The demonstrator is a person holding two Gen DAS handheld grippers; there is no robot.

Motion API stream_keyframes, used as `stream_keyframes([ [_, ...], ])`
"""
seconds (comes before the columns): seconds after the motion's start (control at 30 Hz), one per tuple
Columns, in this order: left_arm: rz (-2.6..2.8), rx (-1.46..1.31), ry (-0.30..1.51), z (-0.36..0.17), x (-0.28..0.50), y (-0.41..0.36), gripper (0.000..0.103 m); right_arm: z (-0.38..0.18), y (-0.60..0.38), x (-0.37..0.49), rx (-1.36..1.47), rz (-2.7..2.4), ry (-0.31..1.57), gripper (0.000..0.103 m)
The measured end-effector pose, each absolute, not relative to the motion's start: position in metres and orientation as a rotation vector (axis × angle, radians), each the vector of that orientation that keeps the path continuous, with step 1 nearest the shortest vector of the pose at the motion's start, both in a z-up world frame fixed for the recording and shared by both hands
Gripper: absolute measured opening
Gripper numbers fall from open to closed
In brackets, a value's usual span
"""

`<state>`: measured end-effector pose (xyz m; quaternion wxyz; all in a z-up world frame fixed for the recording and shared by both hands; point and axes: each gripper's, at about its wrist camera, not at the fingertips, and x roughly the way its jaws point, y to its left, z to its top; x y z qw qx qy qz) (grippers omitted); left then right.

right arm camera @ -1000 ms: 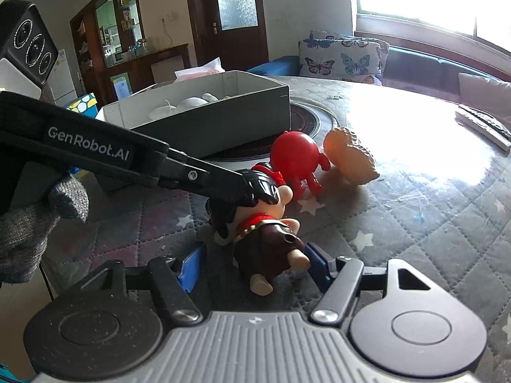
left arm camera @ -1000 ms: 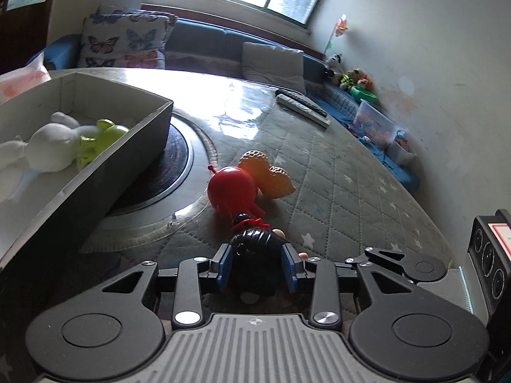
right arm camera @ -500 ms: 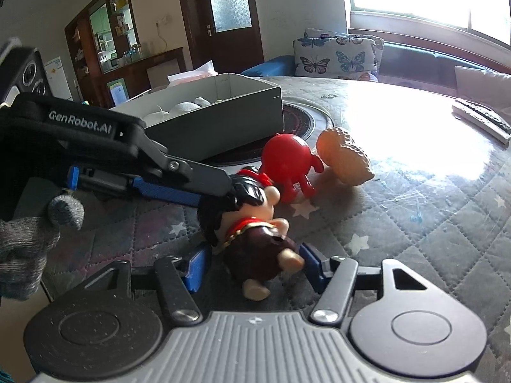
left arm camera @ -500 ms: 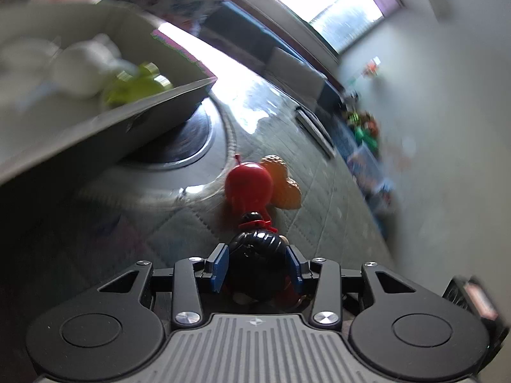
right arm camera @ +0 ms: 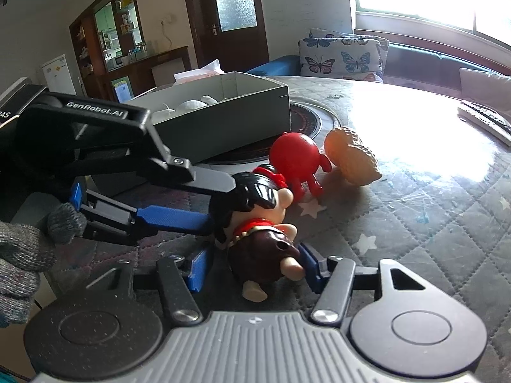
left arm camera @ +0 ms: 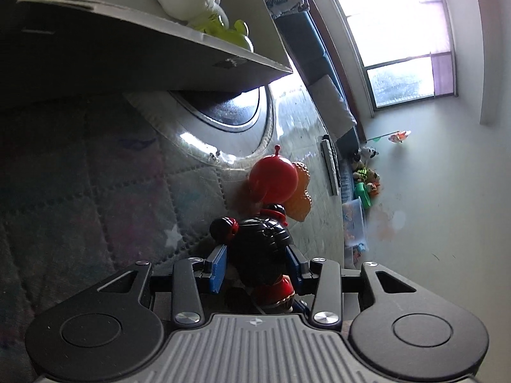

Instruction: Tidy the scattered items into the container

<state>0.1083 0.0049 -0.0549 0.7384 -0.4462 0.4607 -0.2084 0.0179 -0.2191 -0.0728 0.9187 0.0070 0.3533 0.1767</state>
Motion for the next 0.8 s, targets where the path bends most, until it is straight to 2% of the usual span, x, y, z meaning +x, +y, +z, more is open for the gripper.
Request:
stream_keyframes([
  [0.27,-0.442,-0.944,1.034,-0.052,0.11,-0.007,0.05,-0.072,-0.22,0.023,0.03,0.36,0.73,0.054],
  [0.43,-0.451,-0.856,0.998,-0.046,0.108,-0.017,0.05,-0.071,-0.218,0.026,0.03,0.349,0.734,0.054],
  [0.5,-0.458,-0.77,0.967,-0.038,0.103,-0.024,0.049,-0.071,-0.217,0.025,0.02,0.348,0.736,0.054],
  [0.63,-0.487,-0.553,0.9,-0.023,0.092,-0.043,0.035,-0.071,-0.22,0.026,0.04,0.346,0.737,0.05],
  [0.8,-0.493,-0.684,0.942,-0.035,0.096,-0.037,0.042,-0.071,-0.22,0.026,0.04,0.343,0.737,0.049],
])
